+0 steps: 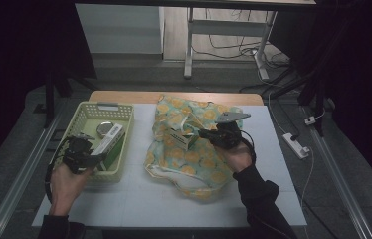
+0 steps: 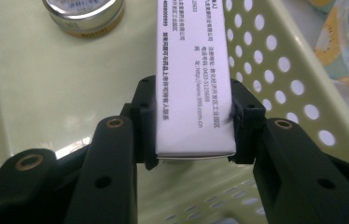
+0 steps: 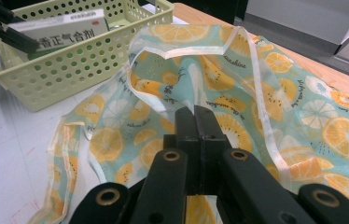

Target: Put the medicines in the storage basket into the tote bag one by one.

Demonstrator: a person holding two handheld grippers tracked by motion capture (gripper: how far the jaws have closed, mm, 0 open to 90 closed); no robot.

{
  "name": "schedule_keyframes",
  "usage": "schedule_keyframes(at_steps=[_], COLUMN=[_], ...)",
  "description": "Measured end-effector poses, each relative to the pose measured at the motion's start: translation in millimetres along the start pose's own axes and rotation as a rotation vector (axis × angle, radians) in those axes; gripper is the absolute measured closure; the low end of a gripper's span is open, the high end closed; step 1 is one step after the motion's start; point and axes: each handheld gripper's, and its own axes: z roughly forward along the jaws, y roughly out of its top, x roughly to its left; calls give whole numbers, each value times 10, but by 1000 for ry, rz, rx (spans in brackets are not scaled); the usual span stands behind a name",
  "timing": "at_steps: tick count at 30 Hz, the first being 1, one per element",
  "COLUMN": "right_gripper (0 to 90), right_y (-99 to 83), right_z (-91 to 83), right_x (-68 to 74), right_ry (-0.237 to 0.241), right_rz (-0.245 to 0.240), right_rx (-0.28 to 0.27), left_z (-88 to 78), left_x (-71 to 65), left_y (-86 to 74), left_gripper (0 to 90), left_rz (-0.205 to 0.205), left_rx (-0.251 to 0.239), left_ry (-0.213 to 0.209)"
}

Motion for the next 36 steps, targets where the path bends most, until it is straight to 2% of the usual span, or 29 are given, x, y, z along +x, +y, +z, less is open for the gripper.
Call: schedule_keyframes(at_steps=[9,13,15,19,21,26,36], right_gripper=[900,900,900,900,900,900,900], right_y=[1,-3,-2,0,-1,-3,5], right_z=[-11,-4,-3,-7,-7,-3,-28], right_x=[-9,-7,-6,-7,-8,-5,-16], right_ry=[-1,1,1,1,1,1,-6], right_rz=[1,3,2,3,3,3,5], right_rx=[0,0,1,0,0,0,-11], left_z=[-278,-420,-487,-605,-648,-692,-621], left_x=[3,-2,6,2,-19,-142,-435], left_y=[38,50,50,55,63,105,195], left_gripper=[614,615,615,615,615,615,615], left_rz=[44,46,42,37,36,76,144], left_rx=[-97,-134,-153,-187,-205,-221,-197], left_ry=[-6,3,-7,-40,-74,-115,-226])
